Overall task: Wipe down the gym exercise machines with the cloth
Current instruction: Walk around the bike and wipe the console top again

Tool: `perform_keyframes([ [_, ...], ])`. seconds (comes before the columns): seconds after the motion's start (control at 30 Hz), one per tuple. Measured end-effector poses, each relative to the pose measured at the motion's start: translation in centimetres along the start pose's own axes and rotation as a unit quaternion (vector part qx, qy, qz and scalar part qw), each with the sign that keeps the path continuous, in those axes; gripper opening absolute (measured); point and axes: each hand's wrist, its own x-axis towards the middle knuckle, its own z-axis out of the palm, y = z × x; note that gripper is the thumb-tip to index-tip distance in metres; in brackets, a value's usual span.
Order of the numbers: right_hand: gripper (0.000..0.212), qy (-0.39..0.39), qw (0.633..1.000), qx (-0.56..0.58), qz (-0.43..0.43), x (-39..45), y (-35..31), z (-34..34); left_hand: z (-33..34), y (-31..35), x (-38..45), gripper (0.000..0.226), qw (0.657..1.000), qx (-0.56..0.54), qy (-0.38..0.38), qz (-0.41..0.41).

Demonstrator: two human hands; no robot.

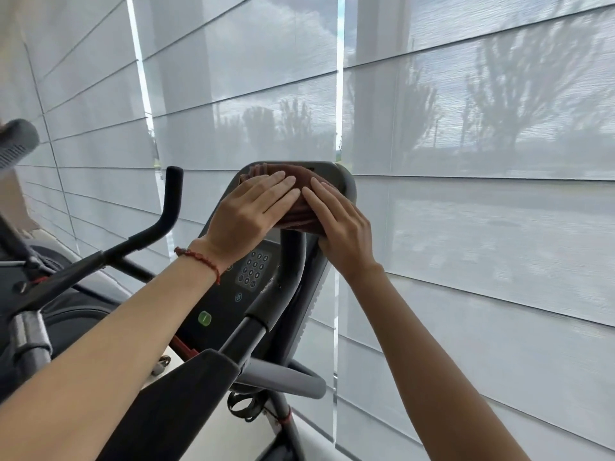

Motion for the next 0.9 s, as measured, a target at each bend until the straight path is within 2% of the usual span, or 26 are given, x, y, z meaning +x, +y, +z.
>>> perform_keyframes([
  [0.17, 0.057, -0.019, 0.999, 0.036, 0.035, -1.5, -0.8, -0.3, -0.3, 0.9, -0.4, 0.023, 1.000, -0.011, -0.015, 0.017],
  [0.5, 0.063, -0.058, 0.991, 0.074, 0.097, -4.7, -2.8, -1.0, -1.9, 2.1, -1.5, 0.021, 0.995, -0.035, -0.072, 0.063],
  [0.83, 0.046, -0.059, 0.989, 0.075, 0.116, -7.2, -5.5, -2.1, -3.6, 3.4, -3.1, 0.022, 0.987, -0.057, -0.129, 0.081],
  [0.9, 0.048, -0.053, 0.988, 0.076, 0.126, -7.6, -6.0, -2.2, -3.9, 3.6, -3.4, 0.023, 0.985, -0.064, -0.136, 0.084],
])
